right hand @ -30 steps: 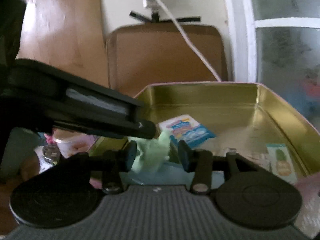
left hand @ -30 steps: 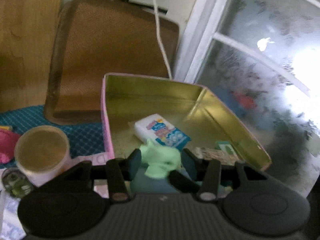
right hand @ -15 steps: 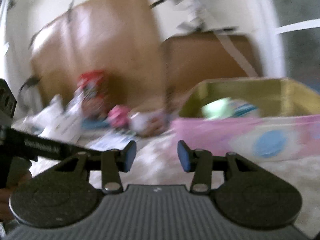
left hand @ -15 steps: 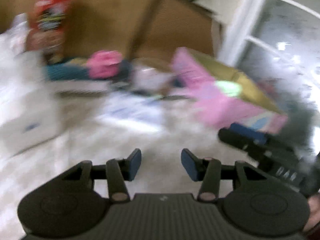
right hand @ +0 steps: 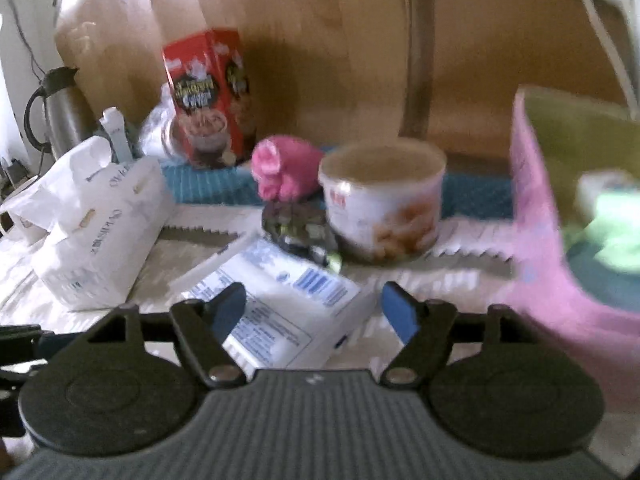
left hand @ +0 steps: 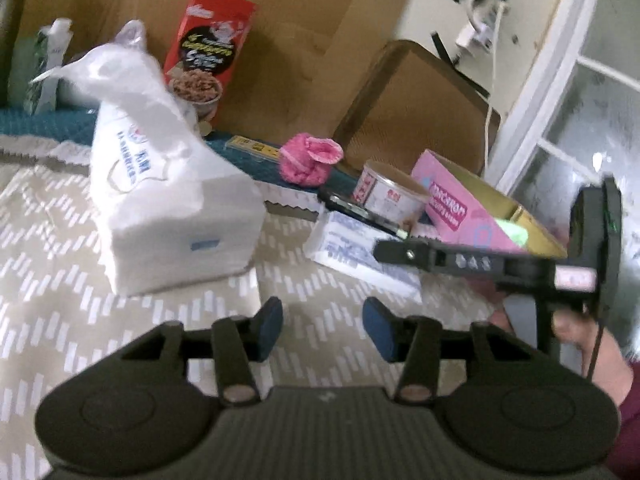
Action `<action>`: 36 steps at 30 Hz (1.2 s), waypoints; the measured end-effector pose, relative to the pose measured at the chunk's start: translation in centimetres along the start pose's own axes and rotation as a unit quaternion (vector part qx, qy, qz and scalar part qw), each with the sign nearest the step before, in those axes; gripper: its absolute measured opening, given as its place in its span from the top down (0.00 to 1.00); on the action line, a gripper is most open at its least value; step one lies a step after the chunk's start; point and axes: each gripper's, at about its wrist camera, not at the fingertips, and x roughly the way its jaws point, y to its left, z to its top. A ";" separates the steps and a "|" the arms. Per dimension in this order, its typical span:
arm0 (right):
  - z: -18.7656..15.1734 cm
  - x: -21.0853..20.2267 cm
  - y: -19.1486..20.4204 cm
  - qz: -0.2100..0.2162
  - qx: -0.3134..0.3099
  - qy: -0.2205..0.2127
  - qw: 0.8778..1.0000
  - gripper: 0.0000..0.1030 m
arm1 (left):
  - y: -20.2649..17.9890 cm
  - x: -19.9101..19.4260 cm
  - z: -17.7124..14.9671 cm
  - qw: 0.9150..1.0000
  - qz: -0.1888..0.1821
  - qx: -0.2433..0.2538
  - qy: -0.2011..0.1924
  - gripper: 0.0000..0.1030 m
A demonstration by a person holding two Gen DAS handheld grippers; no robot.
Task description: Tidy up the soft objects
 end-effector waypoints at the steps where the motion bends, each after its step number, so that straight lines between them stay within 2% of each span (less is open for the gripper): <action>1: -0.1 -0.2 0.1 0.002 -0.001 0.000 1.000 0.36 | 0.4 -0.2 0.0 1.000 -0.005 -0.012 -0.003 0.53; 3: -0.6 -1.1 0.2 0.012 0.007 0.004 1.000 0.48 | 1.2 0.0 0.1 0.999 -0.017 -0.035 -0.004 0.53; 7: -2.7 -4.0 0.6 0.047 0.018 0.011 0.999 0.53 | 2.3 0.1 0.3 0.997 -0.036 -0.067 -0.004 0.53; 8: -3.4 -4.9 1.1 0.053 0.012 0.011 0.998 0.58 | 2.4 0.2 0.2 0.997 -0.037 -0.069 -0.004 0.53; 9: -4.1 -5.6 1.9 0.056 -0.002 0.016 0.998 0.70 | 2.3 0.2 0.3 0.997 -0.037 -0.069 -0.004 0.53; 13: -7.2 -8.1 5.7 0.064 -0.076 0.018 0.995 0.70 | 2.4 0.2 0.2 0.997 -0.039 -0.070 -0.004 0.52; 14: -7.7 -8.7 6.3 0.062 -0.091 0.010 0.994 0.67 | 2.5 0.2 0.2 0.997 -0.040 -0.071 -0.004 0.52; 16: -8.0 -9.4 7.0 0.046 -0.112 -0.012 0.993 0.51 | 2.6 0.2 0.2 0.996 -0.043 -0.076 -0.004 0.52; 18: -7.7 -9.7 7.1 0.032 -0.109 -0.031 0.993 0.22 | 2.8 0.1 0.3 0.995 -0.047 -0.083 -0.004 0.52; 20: -7.0 -9.3 6.7 0.027 -0.096 -0.042 0.994 0.08 | 3.1 0.0 0.3 0.995 -0.050 -0.090 -0.006 0.52; 22: -6.1 -8.3 6.4 0.033 -0.094 -0.034 0.994 0.07 | 3.2 -0.2 0.2 0.995 -0.043 -0.095 -0.011 0.48; 28: -5.1 -4.0 6.1 0.039 -0.081 0.017 0.996 0.07 | 3.0 -0.2 0.3 0.995 -0.039 -0.089 -0.010 0.47; 29: -5.2 -3.9 6.3 0.033 -0.086 0.012 0.996 0.13 | 3.0 -0.1 0.3 0.995 -0.039 -0.087 -0.009 0.47; 30: -5.3 -4.0 6.6 0.026 -0.096 0.009 0.995 0.37 | 2.9 -0.1 0.3 0.996 -0.039 -0.085 -0.009 0.47; 31: -5.4 -4.2 6.9 0.024 -0.107 0.005 0.994 0.50 | 2.8 0.0 0.4 0.996 -0.040 -0.083 -0.008 0.47; 32: -5.6 -4.4 7.0 0.025 -0.115 0.007 0.993 0.74 | 2.8 0.0 0.4 0.996 -0.040 -0.080 -0.007 0.46; 33: -5.8 -4.8 6.9 0.026 -0.117 0.007 0.993 0.86 | 2.7 0.0 0.4 0.996 -0.040 -0.078 -0.007 0.46; 36: -6.6 -6.3 6.1 0.047 -0.106 0.014 0.993 0.91 | 2.4 0.1 0.4 0.997 -0.039 -0.070 -0.005 0.46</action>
